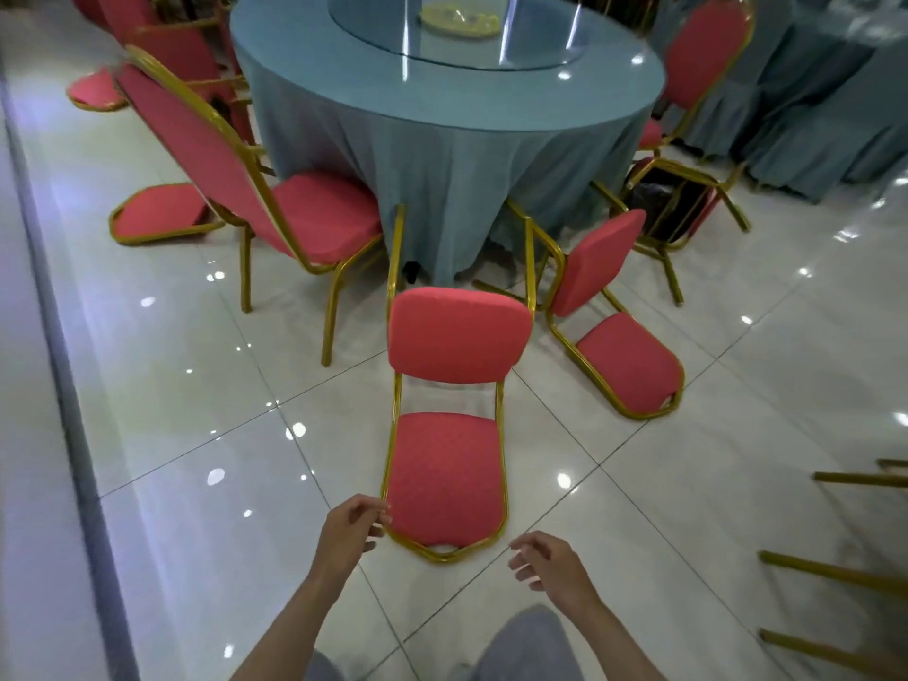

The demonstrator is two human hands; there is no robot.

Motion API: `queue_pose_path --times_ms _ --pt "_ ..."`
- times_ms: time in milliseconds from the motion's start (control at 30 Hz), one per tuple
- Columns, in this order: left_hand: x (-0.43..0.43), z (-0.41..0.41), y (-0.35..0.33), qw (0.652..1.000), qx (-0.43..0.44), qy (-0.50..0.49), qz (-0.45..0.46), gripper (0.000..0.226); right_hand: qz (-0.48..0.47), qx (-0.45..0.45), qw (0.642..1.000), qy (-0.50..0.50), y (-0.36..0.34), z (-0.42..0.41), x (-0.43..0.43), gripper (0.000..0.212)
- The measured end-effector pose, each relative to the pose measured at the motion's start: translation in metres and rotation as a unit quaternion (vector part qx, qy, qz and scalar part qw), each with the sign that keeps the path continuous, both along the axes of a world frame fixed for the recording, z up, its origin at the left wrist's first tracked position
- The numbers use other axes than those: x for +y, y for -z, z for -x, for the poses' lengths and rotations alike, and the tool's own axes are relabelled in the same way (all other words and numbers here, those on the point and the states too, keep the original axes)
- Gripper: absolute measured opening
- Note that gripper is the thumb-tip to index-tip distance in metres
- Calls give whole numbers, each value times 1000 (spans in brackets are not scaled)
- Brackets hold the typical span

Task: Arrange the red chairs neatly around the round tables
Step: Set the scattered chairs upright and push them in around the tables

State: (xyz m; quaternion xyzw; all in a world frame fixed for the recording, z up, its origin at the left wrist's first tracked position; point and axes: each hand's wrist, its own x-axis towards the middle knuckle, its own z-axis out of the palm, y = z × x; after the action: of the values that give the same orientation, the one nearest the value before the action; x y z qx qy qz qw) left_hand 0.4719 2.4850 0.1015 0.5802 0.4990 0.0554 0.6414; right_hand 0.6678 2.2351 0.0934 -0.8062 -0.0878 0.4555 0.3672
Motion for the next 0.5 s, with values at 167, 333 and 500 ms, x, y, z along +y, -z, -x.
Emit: queue_pose_path --times_ms 167,333,500 --pt "7 -14 132 999 16 4 28 21 29 10 999 37 112 -22 -3 24" --pt "26 -30 255 999 34 22 20 22 34 8 998 57 233 -51 13 24" --pt "54 -55 371 998 60 27 -14 16 38 22 994 99 349 -84 44 18"
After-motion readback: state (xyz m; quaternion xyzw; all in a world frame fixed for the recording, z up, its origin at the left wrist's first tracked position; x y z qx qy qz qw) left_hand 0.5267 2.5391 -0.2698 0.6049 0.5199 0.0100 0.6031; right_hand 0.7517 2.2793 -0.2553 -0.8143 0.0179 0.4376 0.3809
